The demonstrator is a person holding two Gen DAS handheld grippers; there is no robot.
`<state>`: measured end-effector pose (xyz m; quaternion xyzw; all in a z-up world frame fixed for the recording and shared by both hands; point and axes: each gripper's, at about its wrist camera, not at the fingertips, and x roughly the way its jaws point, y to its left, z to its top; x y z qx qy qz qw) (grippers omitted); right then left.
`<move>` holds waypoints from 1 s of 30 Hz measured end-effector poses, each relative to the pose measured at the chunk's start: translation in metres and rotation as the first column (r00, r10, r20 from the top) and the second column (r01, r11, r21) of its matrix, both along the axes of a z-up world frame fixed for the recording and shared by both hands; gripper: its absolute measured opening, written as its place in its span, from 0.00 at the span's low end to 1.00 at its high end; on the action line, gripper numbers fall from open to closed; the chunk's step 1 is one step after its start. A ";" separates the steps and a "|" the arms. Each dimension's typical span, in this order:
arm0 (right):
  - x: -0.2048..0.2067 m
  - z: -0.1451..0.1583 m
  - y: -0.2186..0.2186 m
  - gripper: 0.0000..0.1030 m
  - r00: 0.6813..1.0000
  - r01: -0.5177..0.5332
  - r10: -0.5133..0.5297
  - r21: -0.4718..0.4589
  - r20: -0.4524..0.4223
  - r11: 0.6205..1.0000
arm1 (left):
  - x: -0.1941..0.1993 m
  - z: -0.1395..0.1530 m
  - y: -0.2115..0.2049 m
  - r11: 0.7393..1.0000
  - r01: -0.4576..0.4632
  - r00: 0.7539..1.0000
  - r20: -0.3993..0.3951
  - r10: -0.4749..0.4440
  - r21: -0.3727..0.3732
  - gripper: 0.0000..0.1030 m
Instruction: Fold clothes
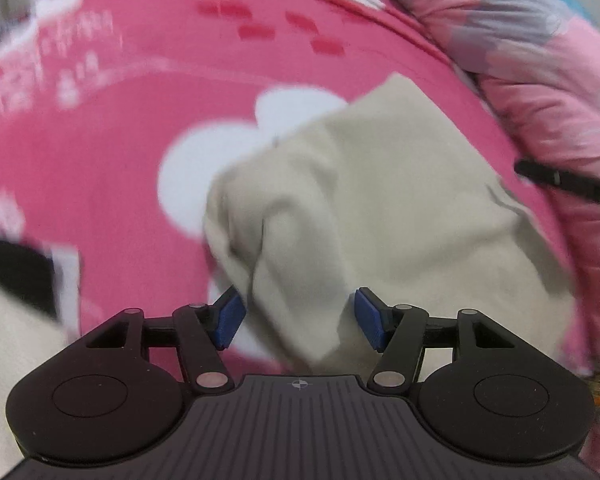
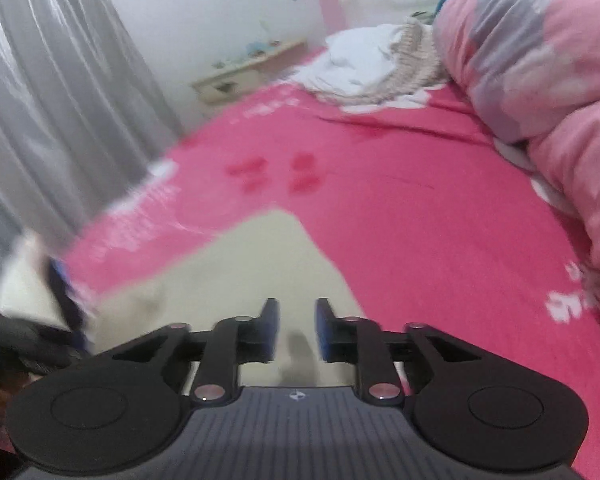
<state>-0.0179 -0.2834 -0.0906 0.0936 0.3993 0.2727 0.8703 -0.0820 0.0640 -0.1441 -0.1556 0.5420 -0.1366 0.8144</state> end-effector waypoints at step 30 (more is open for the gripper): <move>0.114 -0.110 -0.001 0.56 0.807 -0.245 0.445 0.466 -0.387 0.850 | -0.006 -0.042 -0.005 0.937 -0.152 0.987 -0.105 0.125 -0.314 0.68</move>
